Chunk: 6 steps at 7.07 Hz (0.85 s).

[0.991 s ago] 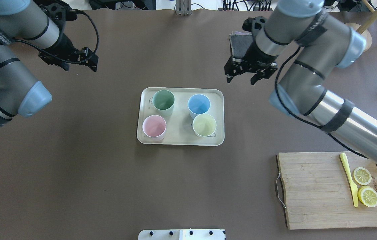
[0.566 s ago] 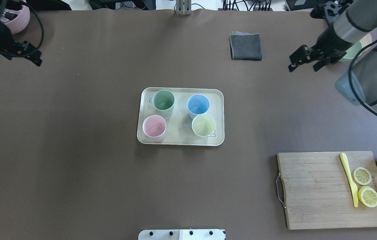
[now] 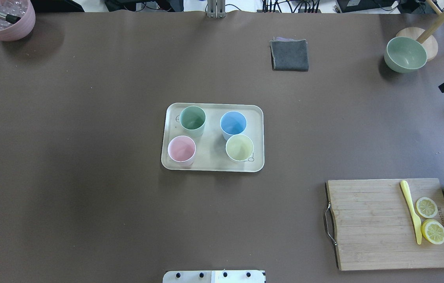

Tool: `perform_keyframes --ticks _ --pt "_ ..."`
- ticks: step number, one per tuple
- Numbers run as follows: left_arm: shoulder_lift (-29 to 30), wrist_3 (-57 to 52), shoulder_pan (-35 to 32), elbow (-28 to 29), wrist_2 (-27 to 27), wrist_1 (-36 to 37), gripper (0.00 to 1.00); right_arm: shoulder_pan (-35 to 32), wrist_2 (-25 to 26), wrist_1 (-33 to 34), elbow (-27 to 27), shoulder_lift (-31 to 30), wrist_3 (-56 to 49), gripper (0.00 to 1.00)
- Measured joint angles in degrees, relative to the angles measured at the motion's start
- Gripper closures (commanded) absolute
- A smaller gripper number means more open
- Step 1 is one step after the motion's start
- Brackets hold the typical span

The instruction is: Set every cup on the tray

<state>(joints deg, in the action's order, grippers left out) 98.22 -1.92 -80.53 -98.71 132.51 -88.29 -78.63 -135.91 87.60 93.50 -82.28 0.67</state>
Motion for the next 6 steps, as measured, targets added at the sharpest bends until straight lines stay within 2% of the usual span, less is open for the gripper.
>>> perform_keyframes --ticks 3,6 --pt "-2.27 -2.29 -1.71 -0.51 0.46 3.98 0.01 -4.89 2.38 0.45 0.26 -4.87 -5.37 0.00" --pt "-4.87 -2.62 -2.24 -0.51 0.63 4.63 0.01 -5.45 3.87 0.32 0.40 -5.07 -5.70 0.00"
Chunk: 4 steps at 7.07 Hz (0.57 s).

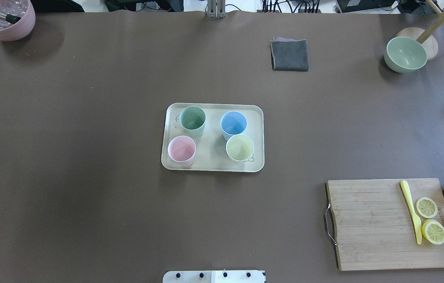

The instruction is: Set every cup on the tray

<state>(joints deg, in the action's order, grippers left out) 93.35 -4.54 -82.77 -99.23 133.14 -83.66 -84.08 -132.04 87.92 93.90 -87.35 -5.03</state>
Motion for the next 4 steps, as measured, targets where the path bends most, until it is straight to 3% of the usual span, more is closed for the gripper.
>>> perform_keyframes --ticks 4 --pt "-0.27 0.37 -3.47 -0.62 -0.01 0.17 0.01 -0.03 1.16 -0.29 0.08 -0.25 0.00 0.00"
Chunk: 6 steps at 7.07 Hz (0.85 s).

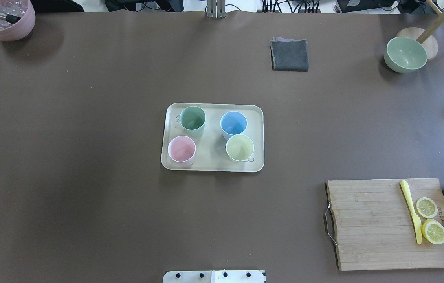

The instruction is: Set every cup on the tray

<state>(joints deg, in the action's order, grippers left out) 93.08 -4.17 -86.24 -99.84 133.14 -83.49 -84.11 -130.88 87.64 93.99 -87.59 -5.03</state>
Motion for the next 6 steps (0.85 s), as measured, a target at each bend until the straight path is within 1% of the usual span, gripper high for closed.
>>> perform_keyframes --ticks 4,6 --pt "-0.04 -0.11 -0.17 -0.78 0.02 -0.14 0.01 0.21 -0.33 -0.48 0.41 -0.75 0.17 0.00" --pt "-0.12 -0.30 -0.22 -2.85 -0.04 0.19 0.01 0.52 -1.40 -0.53 0.08 -0.87 0.63 0.00"
